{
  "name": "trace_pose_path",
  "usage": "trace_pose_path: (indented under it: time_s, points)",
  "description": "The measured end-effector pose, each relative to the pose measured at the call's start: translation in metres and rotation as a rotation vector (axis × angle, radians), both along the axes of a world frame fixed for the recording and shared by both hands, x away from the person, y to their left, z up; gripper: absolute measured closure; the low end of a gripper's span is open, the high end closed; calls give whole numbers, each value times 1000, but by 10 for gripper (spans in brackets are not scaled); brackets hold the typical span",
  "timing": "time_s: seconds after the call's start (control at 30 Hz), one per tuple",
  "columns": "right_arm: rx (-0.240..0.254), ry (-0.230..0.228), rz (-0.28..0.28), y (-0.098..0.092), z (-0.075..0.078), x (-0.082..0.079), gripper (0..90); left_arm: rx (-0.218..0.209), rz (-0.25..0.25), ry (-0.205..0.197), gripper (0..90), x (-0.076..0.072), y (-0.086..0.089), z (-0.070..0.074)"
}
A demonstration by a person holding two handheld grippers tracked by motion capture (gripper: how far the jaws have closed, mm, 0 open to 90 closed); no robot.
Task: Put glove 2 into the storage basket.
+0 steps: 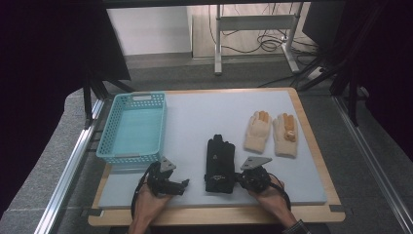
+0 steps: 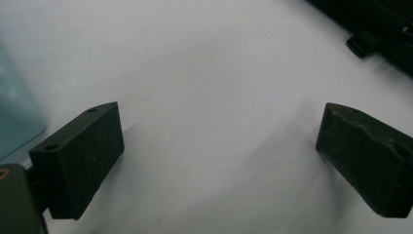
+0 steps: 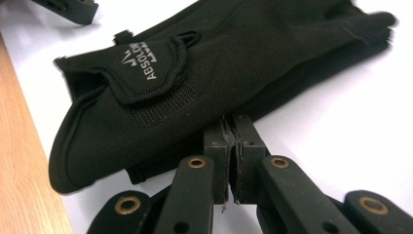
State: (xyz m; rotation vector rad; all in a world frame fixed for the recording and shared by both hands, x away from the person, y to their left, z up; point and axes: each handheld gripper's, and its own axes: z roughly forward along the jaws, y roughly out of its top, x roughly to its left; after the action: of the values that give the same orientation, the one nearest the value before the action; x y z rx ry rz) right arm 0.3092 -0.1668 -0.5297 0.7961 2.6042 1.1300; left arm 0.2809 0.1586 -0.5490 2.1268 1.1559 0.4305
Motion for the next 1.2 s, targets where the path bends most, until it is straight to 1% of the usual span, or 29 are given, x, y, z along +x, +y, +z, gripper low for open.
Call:
trace_pose_path:
  time_s: [0.07,0.13,0.23,0.37,0.43,0.5,0.57,0.63,0.73,0.9,1.07,1.2]
  points:
    - [6,4,13,9,-1,1,850,-12,6,8,31,1,5,-1]
    - [8,3,21,16,-2,1,846,-7,-1,5,32,1,7,-1]
    - [16,1,26,29,-4,4,837,-12,-19,-3,33,1,10,-2]
    - [13,-14,32,45,-5,7,824,-14,-19,1,34,1,11,-2]
    - [5,-19,34,48,-5,7,820,-17,-18,2,33,2,11,-2]
    - [3,-23,34,46,-3,7,808,-18,-18,2,33,2,11,-3]
    - [16,-25,28,41,1,5,796,-19,-17,0,31,2,11,-3]
    - [15,-39,16,33,4,5,771,-22,-17,-1,31,2,11,-3]
    - [2,-60,-23,14,9,7,706,-26,-16,0,29,1,11,-3]
    - [3,-75,-107,-19,14,12,575,-25,-16,3,28,2,11,-3]
    - [24,-68,-209,-53,16,16,406,-24,-14,7,25,2,10,-3]
    - [5,-76,-275,-76,13,20,319,-28,-16,9,21,2,10,-3]
